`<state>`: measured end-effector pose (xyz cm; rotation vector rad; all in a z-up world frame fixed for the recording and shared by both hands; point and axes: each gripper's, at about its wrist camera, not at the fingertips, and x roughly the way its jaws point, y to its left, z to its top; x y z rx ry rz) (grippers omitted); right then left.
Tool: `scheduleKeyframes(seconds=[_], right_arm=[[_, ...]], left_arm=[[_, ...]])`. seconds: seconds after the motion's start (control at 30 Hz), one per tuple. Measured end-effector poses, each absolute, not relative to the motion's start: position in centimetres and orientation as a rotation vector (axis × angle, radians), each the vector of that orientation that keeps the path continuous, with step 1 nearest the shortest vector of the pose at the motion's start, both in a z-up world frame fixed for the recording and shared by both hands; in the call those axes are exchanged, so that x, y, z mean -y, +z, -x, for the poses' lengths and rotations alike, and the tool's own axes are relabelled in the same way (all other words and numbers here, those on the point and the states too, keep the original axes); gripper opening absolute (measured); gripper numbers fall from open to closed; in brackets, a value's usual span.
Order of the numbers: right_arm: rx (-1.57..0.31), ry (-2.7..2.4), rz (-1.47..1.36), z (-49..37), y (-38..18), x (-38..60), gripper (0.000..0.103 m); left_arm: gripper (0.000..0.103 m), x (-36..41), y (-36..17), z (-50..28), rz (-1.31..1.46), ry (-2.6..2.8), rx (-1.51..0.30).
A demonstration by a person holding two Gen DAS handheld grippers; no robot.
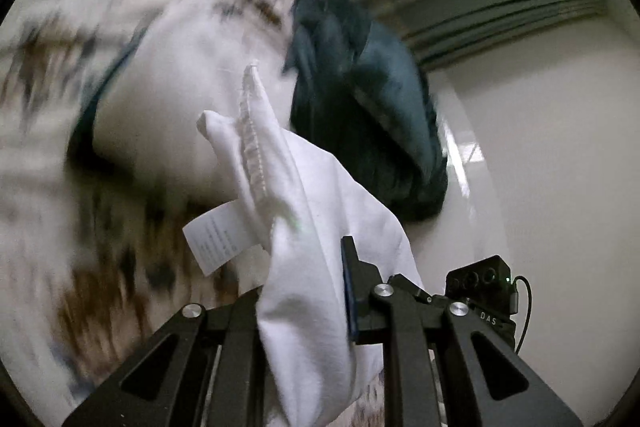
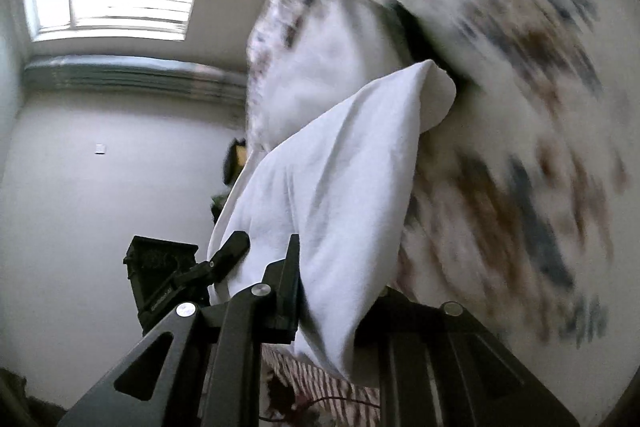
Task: Fold small clothes
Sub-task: 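Carry the folded T-shirt onto the towel stack and release both tools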
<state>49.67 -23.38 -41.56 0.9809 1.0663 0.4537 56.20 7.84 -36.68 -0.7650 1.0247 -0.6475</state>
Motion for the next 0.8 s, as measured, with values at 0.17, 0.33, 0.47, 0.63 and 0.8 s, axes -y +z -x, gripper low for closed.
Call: scheduleKeyframes(seconds=[0.17, 0.33, 0.47, 0.63, 0.8], right_arm=[[-1.0, 0.493, -0.952, -61.6, -40.8, 21.2, 0.016], [-1.048, 0.465, -0.92, -70.6, -45.5, 19.6, 0.016], [-1.143, 0.429, -0.871, -73.3, -49.9, 19.1, 0.017], [-1.176, 0.322, -0.828, -71.5, -50.5, 21.0, 0.048], [-1.182, 0.197, -0.608, -70.3, -48.9, 20.7, 0.054]], left_arm=[[0.013, -9.2, -37.0, -66.8, 0.731, -0.608, -0.983], [0.014, -8.8, -43.2, -74.7, 0.63, -0.543, -1.088], [0.028, -9.7, -46.4, -74.5, 0.604, -0.493, -1.179], [0.03, -11.9, -44.6, -71.4, 0.591, -0.448, -1.123], [0.036, -11.0, -43.6, -70.4, 0.446, -0.369, -1.119]])
